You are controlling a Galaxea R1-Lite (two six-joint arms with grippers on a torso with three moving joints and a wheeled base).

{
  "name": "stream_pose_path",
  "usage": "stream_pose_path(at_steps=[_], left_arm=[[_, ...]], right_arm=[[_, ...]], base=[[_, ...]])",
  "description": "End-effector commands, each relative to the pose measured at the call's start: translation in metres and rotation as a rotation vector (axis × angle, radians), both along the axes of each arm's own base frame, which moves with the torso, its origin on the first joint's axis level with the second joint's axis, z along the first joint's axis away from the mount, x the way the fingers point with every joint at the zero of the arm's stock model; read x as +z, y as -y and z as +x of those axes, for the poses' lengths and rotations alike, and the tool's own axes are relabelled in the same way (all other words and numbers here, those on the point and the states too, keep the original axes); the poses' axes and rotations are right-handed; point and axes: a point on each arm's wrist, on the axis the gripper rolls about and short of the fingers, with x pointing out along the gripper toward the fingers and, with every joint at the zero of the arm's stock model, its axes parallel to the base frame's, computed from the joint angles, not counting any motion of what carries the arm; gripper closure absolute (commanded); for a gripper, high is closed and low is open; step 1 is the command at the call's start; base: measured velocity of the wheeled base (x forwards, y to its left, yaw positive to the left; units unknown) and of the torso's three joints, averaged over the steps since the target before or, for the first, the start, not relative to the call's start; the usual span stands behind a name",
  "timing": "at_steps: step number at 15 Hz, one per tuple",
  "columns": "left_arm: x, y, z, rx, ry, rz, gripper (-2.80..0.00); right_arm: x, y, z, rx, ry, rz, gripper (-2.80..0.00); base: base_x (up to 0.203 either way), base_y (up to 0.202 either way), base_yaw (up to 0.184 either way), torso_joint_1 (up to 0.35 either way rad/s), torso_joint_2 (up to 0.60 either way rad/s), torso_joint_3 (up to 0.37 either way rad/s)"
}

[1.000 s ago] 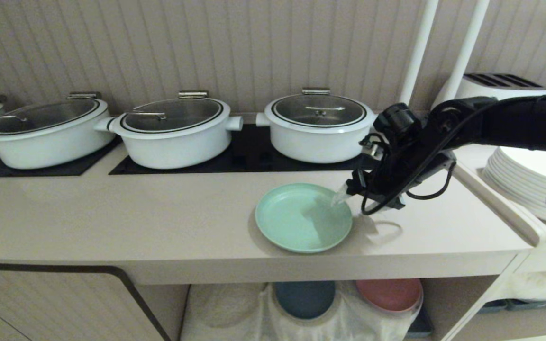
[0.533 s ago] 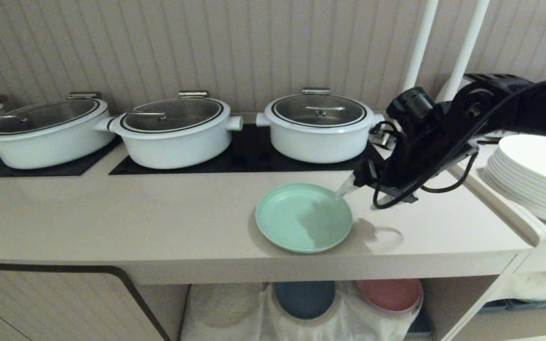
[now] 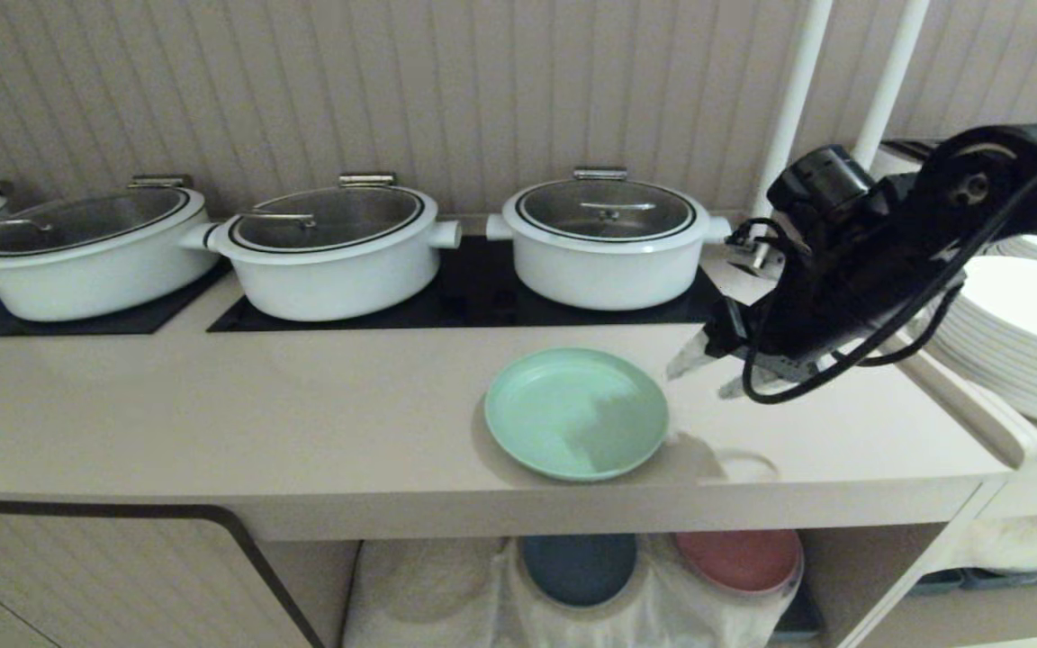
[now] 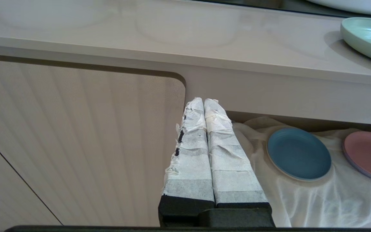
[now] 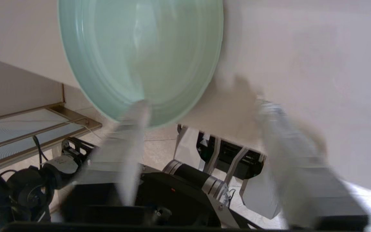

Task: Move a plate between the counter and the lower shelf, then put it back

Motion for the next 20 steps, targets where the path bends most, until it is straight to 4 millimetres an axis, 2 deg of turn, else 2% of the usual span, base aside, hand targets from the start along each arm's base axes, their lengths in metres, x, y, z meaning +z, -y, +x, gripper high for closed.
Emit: stream_pose_path(at_steps=[1,7,12,17,20], left_arm=[[0.0,0.0,0.0,0.0,0.0,-0.001,0.0],[0.0,0.0,0.0,0.0,0.002,-0.002,0.0],[0.0,0.0,0.0,0.0,0.0,-0.001,0.0],[0.0,0.0,0.0,0.0,0.0,-0.001,0.0],[0.0,0.0,0.0,0.0,0.0,-0.002,0.0]], right_arm=[[0.009,0.003,-0.009,0.0,0.014,0.009,0.0],[0.016,0.014,-0.035,-0.028,0.033,-0.037,0.0],[0.02,0.033,-0.062,-0.093,0.123,-0.089,0.0],[0.017,0.073,-0.096,-0.179,0.304,-0.173,0.0],[0.005,0.106,-0.124,-0.239,0.4,-0.243,0.0]], base=[[0.0,0.0,0.0,0.0,0.0,0.0],[0.0,0.0,0.0,0.0,0.0,0.0],[0.0,0.0,0.0,0.0,0.0,0.0],[0.0,0.0,0.0,0.0,0.0,0.0],[0.0,0.0,0.0,0.0,0.0,0.0]])
